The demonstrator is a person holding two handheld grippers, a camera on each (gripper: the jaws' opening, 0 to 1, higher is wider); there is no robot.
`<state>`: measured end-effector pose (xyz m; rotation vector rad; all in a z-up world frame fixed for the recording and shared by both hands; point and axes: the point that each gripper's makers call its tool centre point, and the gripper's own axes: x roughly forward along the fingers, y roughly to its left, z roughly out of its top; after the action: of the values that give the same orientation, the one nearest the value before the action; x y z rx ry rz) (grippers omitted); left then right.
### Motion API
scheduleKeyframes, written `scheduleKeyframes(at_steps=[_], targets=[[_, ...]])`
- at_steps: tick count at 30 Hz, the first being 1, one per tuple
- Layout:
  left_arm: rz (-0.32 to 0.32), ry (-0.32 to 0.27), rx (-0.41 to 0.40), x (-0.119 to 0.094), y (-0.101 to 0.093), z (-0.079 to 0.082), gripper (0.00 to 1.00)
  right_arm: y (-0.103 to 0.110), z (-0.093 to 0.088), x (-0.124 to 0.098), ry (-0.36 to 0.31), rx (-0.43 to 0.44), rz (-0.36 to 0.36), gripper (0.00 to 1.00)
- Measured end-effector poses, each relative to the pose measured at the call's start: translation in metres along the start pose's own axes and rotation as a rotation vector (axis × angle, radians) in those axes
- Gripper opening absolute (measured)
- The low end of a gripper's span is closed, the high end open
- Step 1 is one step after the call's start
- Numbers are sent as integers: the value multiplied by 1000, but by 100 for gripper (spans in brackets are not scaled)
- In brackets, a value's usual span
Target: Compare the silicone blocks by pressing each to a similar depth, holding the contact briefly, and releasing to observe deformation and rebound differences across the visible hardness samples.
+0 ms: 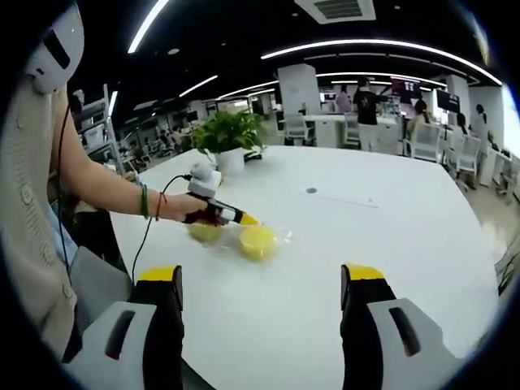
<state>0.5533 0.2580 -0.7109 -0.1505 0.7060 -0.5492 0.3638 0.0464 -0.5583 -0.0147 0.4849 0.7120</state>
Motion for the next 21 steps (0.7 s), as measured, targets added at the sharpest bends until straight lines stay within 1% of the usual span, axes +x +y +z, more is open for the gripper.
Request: scheduleKeyframes(at_steps=[2, 3, 5, 8, 10, 13, 17, 21], targets=[[0, -2, 3, -3, 0, 1, 25, 2, 0, 1, 0, -1, 4, 74], [1, -1, 7, -4, -1, 1, 28, 3, 1, 1, -1, -3, 6, 74], [7, -6, 27, -8, -1, 2, 30, 5, 1, 2, -2, -8, 11, 73], [8, -14, 38, -15, -3, 4, 31, 6, 1, 2, -5, -11, 15, 73], [13, -19, 62, -21, -5, 5, 32, 9, 2, 2, -8, -11, 19, 73], [16, -30, 71, -33, -7, 6, 33, 12, 4, 3, -15, -13, 22, 73], [21, -59, 55, -49, -12, 6, 35, 19, 6, 4, -22, -18, 31, 73], [32, -79, 43, -67, -14, 3, 36, 26, 8, 5, -33, -25, 46, 73]])
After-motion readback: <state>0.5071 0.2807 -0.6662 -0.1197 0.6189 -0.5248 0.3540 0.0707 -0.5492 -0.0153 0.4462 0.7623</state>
